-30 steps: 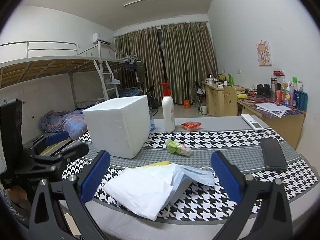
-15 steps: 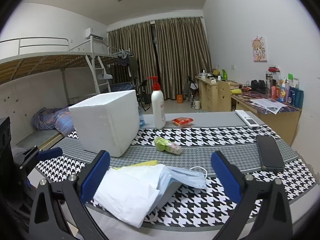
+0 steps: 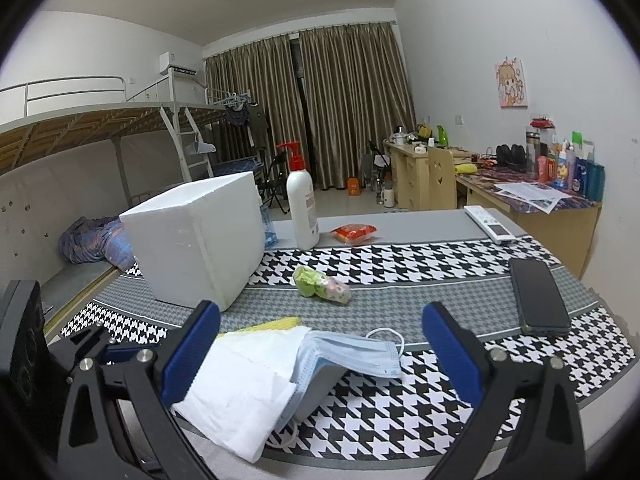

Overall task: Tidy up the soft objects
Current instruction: 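Reach the left tool to the white tissue and close on it, then lift the white tissue up with the left tool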

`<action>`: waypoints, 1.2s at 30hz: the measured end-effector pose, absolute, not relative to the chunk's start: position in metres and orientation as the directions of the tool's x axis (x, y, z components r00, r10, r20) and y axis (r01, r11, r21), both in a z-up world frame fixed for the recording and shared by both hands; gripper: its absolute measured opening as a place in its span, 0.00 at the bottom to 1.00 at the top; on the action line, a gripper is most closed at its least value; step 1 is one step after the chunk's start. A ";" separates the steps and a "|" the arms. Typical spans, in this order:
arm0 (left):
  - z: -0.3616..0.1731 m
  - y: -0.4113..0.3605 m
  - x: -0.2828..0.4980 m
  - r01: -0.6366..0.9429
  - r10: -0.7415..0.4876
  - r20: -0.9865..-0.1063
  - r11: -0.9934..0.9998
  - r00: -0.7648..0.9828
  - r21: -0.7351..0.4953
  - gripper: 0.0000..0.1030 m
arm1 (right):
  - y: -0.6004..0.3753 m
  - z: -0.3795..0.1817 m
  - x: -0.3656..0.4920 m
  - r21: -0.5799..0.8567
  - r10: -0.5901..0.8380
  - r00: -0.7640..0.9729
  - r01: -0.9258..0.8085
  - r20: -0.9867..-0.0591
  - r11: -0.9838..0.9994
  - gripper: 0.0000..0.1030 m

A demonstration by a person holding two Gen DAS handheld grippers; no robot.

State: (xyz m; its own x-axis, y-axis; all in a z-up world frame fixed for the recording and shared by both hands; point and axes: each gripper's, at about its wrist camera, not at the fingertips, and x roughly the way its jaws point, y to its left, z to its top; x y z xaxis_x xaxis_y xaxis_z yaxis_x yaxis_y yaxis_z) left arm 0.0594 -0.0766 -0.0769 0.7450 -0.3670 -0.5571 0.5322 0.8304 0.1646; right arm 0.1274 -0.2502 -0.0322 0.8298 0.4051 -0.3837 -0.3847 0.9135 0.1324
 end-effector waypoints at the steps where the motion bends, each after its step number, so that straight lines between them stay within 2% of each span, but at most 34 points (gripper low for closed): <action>1: -0.078 -0.079 0.060 0.545 -0.372 -0.557 0.819 0.743 0.180 0.96 | -0.250 -0.033 0.129 0.134 0.405 0.829 -0.384 -0.386 0.914 0.99; 4: -0.079 -0.084 0.058 0.547 -0.356 -0.554 0.806 0.753 0.225 0.92 | -0.251 -0.034 0.130 0.138 0.407 0.825 -0.385 -0.392 0.913 0.99; 7: -0.086 -0.090 0.063 0.554 -0.332 -0.580 0.791 0.744 0.258 0.82 | -0.253 -0.034 0.132 0.144 0.409 0.823 -0.384 -0.393 0.912 0.99; 9: -0.091 -0.091 0.067 0.561 -0.322 -0.603 0.787 0.730 0.259 0.70 | -0.253 -0.035 0.135 0.145 0.409 0.821 -0.384 -0.399 0.912 0.99; 10: -0.092 -0.091 0.068 0.566 -0.326 -0.611 0.786 0.722 0.250 0.68 | -0.253 -0.035 0.136 0.143 0.407 0.821 -0.383 -0.401 0.913 0.99; 12: -0.092 -0.089 0.071 0.568 -0.334 -0.615 0.790 0.715 0.231 0.56 | -0.252 -0.035 0.139 0.142 0.407 0.818 -0.384 -0.406 0.912 0.99; 14: -0.090 -0.087 0.073 0.568 -0.343 -0.618 0.797 0.707 0.207 0.49 | -0.250 -0.035 0.141 0.140 0.405 0.816 -0.382 -0.411 0.913 0.99; 17: -0.087 -0.081 0.075 0.568 -0.365 -0.618 0.806 0.697 0.165 0.33 | -0.249 -0.034 0.145 0.135 0.403 0.815 -0.383 -0.415 0.914 0.99; 20: -0.080 -0.074 0.077 0.565 -0.389 -0.615 0.817 0.686 0.114 0.30 | -0.246 -0.032 0.149 0.128 0.399 0.816 -0.382 -0.417 0.915 0.99; 23: -0.073 -0.069 0.077 0.574 -0.422 -0.605 0.816 0.675 0.071 0.20 | -0.246 -0.028 0.153 0.128 0.398 0.818 -0.381 -0.416 0.916 0.99; 25: -0.070 -0.066 0.079 0.579 -0.438 -0.602 0.814 0.667 0.050 0.18 | -0.245 -0.027 0.154 0.131 0.399 0.819 -0.380 -0.413 0.916 0.99; 27: -0.067 -0.063 0.082 0.579 -0.452 -0.600 0.815 0.660 0.022 0.09 | -0.245 -0.025 0.155 0.132 0.404 0.818 -0.385 -0.409 0.914 0.99; 30: -0.062 -0.056 0.086 0.567 -0.461 -0.588 0.824 0.665 -0.005 0.06 | -0.242 -0.022 0.159 0.125 0.404 0.817 -0.389 -0.412 0.913 0.99; 36: -0.050 -0.041 0.091 0.531 -0.467 -0.554 0.846 0.689 -0.053 0.06 | -0.235 -0.017 0.166 0.111 0.405 0.812 -0.397 -0.421 0.911 0.99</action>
